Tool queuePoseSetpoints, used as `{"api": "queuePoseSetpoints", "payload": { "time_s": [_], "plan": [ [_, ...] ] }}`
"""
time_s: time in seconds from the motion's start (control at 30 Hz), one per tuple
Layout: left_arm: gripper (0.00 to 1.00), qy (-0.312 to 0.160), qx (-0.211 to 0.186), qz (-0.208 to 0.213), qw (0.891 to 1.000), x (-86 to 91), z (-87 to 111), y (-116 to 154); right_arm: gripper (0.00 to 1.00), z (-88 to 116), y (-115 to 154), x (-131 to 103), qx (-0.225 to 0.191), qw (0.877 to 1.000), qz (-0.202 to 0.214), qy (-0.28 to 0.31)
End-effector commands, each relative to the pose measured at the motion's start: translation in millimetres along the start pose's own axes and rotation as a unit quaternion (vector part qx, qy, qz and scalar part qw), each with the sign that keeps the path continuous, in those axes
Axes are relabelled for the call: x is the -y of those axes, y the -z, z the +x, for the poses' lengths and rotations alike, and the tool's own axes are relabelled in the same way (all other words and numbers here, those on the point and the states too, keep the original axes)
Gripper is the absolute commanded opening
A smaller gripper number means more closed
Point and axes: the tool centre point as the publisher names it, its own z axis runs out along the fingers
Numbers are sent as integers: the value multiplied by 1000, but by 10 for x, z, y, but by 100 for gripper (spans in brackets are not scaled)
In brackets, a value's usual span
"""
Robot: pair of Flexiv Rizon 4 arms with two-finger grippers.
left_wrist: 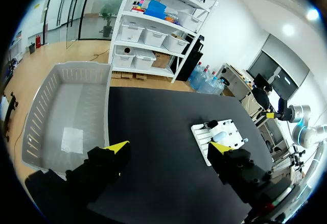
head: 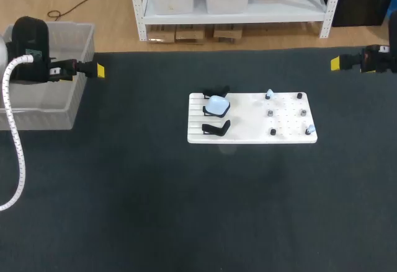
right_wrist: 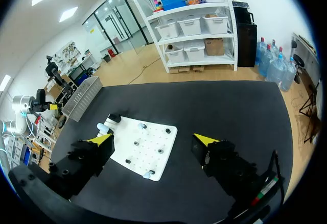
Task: Pick up each earbud case from the left stands, insert the matching earbuds, close the lid, and place the case in the box.
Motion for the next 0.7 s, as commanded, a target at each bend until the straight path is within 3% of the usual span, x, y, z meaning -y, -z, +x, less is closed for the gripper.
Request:
{"api": "queuePoseSetpoints", "payload": {
  "time_s": [0.03, 0.43, 0.57, 0.7],
  "plan": [
    [100, 1, -3, -3, 1000, 13, -10, 3, 100, 1, 3, 0, 0, 1000, 0, 0],
    [100, 1, -3, -3, 1000, 13, -10, 3, 100, 1, 3, 0, 0, 1000, 0, 0],
    [100, -22, 7, 43, 999, 83, -21, 29, 100, 1, 3, 0, 0, 1000, 0, 0],
    [100, -93, 2, 116, 989, 210, 15, 104, 100, 1, 3, 0, 0, 1000, 0, 0]
  ]
}}
